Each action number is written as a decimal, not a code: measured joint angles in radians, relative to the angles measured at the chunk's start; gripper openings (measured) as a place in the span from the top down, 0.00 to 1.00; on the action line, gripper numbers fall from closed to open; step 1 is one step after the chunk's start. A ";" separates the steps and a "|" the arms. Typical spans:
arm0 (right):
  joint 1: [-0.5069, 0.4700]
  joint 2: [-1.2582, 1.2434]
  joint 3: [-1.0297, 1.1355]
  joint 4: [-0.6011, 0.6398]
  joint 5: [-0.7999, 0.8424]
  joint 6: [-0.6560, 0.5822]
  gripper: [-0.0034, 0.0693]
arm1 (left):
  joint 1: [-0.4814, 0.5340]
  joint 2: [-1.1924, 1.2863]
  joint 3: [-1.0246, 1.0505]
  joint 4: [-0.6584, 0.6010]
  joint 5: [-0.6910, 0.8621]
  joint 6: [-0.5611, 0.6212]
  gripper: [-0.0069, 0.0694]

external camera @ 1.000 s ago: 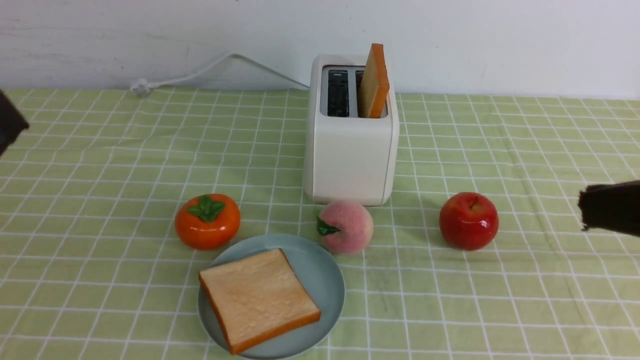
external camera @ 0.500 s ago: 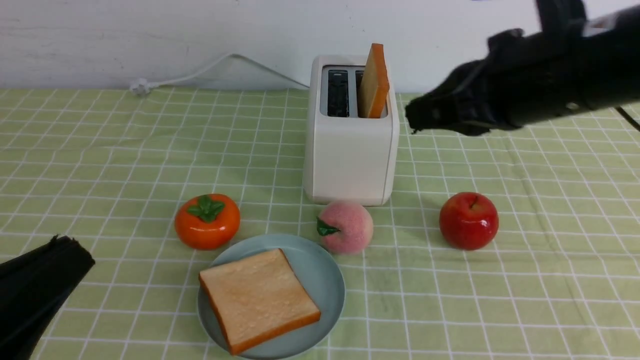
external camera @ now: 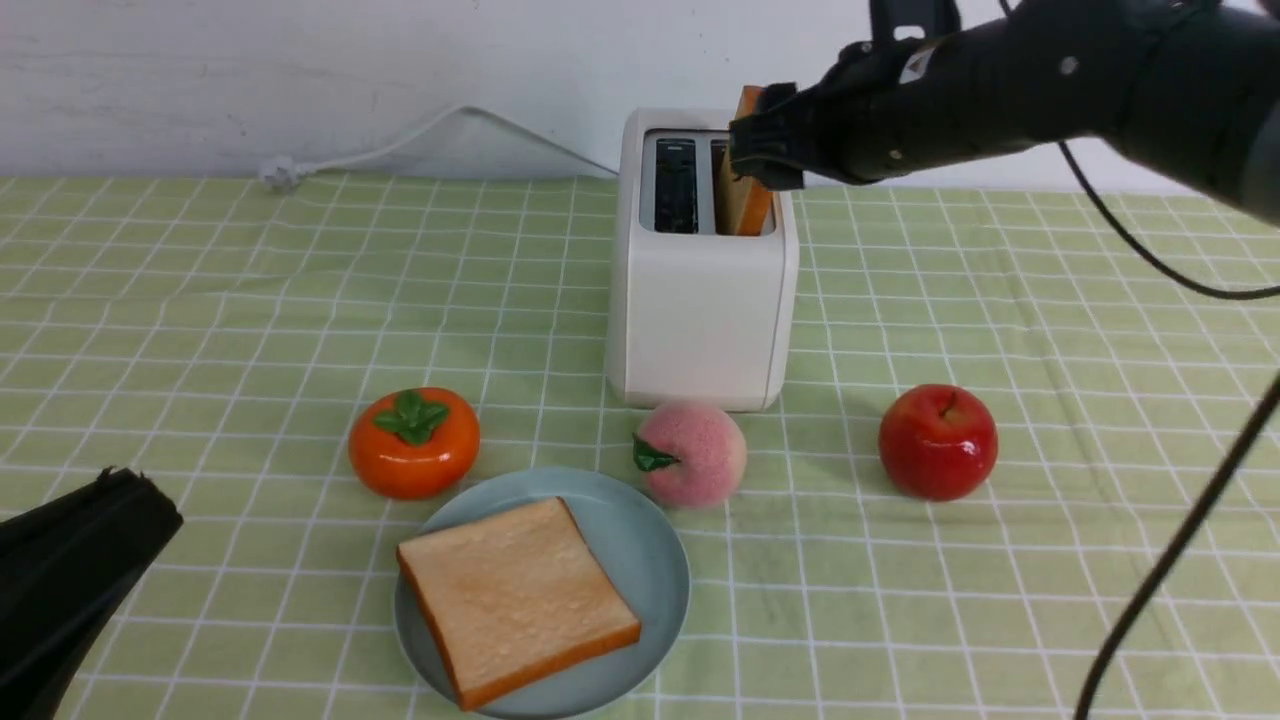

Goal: Take toasted bread from bread machine on green coffee tablecloth place on plate.

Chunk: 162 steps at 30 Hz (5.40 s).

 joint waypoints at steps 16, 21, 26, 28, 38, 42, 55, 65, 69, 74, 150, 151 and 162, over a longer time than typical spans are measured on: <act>0.000 0.104 -0.020 -0.021 -0.117 0.011 0.67 | 0.000 0.000 0.000 0.000 -0.001 0.000 0.93; 0.000 0.104 -0.020 -0.021 -0.145 0.011 0.81 | 0.000 0.000 0.000 0.000 -0.002 0.000 0.92; 0.000 0.094 -0.020 -0.021 -0.180 0.012 0.81 | 0.000 0.000 0.000 0.000 -0.003 0.000 0.92; 0.000 0.065 -0.020 -0.021 -0.180 0.012 0.81 | 0.000 0.000 0.000 0.000 -0.004 0.000 0.91; 0.000 -0.240 -0.024 0.040 0.068 0.010 0.81 | 0.000 0.000 0.000 0.000 -0.016 0.000 0.91; 0.000 -0.334 -0.027 0.117 0.414 -0.050 0.81 | 0.000 0.000 0.000 0.000 -0.039 0.000 0.91; 0.048 -0.270 0.283 0.698 0.640 -0.461 0.81 | 0.000 0.000 0.000 0.000 -0.057 -0.001 0.90; 0.135 -0.042 0.341 1.046 0.482 -0.704 0.81 | 0.000 0.000 0.000 0.000 -0.057 -0.004 0.90; 0.136 0.013 0.343 1.060 0.443 -0.717 0.81 | 0.000 0.000 0.000 0.000 -0.070 -0.004 0.90; 0.136 0.022 0.347 1.030 0.377 -0.709 0.78 | 0.000 0.000 0.000 0.000 -0.070 -0.004 0.89; -0.036 -1.575 1.191 -0.387 0.321 0.408 0.97 | 0.000 0.000 0.010 -0.001 -0.132 -0.105 0.93; -0.137 -1.619 1.273 -0.383 0.238 0.379 0.98 | 0.000 0.000 0.010 -0.001 -0.132 -0.105 0.93; -0.381 -1.904 1.723 -0.372 -0.046 0.315 0.98 | 0.000 0.000 0.010 -0.001 -0.137 -0.105 0.92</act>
